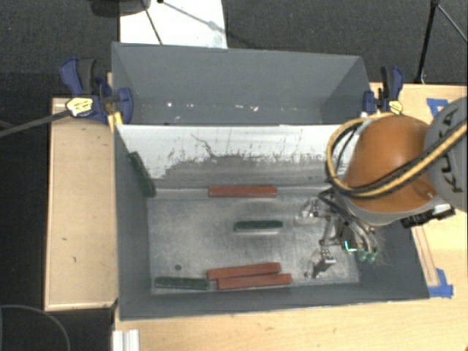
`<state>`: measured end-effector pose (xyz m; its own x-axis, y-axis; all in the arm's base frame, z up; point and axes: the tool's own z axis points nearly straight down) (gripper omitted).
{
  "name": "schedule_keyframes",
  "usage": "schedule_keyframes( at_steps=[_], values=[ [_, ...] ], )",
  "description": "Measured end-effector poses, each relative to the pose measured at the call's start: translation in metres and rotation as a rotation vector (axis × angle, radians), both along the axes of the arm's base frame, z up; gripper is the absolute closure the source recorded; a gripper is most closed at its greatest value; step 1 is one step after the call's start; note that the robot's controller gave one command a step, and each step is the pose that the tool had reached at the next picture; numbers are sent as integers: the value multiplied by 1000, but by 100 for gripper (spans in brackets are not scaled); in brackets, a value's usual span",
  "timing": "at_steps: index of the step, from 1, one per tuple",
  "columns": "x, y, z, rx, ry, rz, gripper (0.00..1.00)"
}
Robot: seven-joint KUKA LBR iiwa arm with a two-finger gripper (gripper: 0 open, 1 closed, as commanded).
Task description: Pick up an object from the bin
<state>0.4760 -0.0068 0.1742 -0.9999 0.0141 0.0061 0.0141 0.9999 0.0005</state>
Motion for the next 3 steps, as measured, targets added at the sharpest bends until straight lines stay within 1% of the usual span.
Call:
schedule_keyframes(
  at_steps=[1,2,3],
  values=[
    [2,0,4,0,-8,0,0],
    [64,61,-65,1,-17,6,0],
    [96,95,-106,1,-13,-10,0]
  ],
)
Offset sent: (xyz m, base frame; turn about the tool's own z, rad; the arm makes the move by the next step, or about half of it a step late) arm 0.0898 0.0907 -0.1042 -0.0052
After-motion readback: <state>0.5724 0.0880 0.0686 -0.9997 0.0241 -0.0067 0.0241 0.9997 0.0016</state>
